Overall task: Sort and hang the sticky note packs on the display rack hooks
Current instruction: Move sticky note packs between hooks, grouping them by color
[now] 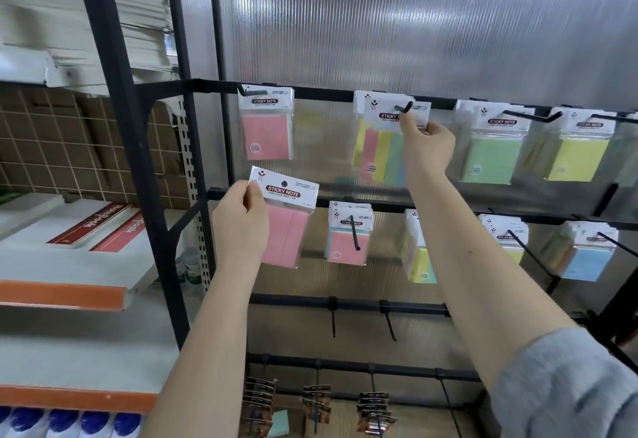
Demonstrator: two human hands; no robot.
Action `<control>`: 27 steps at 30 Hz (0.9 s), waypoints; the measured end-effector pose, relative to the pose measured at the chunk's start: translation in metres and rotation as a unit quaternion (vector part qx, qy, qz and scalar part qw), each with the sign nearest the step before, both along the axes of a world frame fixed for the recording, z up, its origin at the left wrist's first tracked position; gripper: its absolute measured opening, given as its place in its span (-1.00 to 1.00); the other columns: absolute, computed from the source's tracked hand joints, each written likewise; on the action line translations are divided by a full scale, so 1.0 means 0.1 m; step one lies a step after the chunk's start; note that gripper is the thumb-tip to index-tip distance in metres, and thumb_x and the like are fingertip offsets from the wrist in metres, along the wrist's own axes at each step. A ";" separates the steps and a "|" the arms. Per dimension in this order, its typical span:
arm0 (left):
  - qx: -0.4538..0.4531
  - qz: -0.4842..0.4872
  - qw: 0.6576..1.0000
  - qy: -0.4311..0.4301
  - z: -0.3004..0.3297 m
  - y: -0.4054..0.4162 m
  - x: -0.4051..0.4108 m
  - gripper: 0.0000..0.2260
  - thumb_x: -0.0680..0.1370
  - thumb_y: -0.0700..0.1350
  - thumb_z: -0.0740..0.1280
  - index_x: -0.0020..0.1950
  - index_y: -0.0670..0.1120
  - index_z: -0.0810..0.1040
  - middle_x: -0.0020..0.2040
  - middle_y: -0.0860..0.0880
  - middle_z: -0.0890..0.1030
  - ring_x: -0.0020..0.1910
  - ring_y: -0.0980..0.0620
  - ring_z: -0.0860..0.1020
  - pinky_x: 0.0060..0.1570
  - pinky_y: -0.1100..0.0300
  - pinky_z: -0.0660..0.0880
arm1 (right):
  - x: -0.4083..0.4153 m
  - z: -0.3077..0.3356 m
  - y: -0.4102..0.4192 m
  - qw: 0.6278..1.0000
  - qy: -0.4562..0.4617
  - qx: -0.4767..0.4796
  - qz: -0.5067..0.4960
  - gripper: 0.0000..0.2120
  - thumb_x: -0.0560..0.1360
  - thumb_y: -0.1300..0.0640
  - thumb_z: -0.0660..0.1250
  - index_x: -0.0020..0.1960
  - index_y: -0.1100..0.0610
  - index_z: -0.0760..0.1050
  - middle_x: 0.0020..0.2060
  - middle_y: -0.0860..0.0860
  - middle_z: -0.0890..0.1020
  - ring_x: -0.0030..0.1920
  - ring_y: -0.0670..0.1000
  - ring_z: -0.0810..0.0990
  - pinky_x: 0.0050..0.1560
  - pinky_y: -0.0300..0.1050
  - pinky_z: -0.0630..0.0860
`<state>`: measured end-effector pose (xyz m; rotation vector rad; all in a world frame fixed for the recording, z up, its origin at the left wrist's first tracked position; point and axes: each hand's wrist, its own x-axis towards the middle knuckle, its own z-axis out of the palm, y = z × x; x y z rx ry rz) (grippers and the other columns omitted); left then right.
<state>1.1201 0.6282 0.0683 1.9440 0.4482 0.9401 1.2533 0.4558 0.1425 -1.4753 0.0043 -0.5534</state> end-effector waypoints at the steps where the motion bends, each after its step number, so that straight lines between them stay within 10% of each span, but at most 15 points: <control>1: 0.005 -0.003 1.000 -0.008 0.00 0.02 0.01 -0.81 0.66 -0.03 0.08 -0.07 -0.06 0.39 -0.25 0.24 0.39 -0.30 0.23 0.43 -0.41 0.44 0.33 | 0.04 0.00 0.02 1.000 0.003 -0.007 -0.004 -0.70 0.47 0.02 0.38 -0.34 0.10 0.35 -0.51 -0.10 0.30 -0.49 -0.10 0.23 -0.40 -0.22 0.21; 6: 0.012 -0.023 0.999 -0.043 0.04 0.11 0.06 -0.86 0.65 -0.02 0.11 -0.03 -0.01 0.40 -0.20 0.27 0.41 -0.25 0.29 0.43 -0.40 0.52 0.36 | 0.23 0.00 0.09 1.000 0.026 0.000 -0.016 -0.65 0.44 -0.01 0.43 0.14 0.13 0.51 -0.16 -0.09 0.55 -0.17 -0.11 0.52 -0.07 -0.20 0.47; 27: 0.002 -0.003 0.989 -0.149 0.21 0.43 0.22 -0.78 0.60 0.05 0.21 -0.05 -0.07 0.50 -0.15 0.17 0.56 -0.18 0.22 0.55 -0.25 0.40 0.46 | 0.02 -0.61 0.24 0.994 -0.007 -0.024 -0.104 -0.81 0.54 0.15 0.26 0.14 0.11 0.50 0.08 0.02 0.54 0.06 -0.05 0.49 0.01 -0.32 0.31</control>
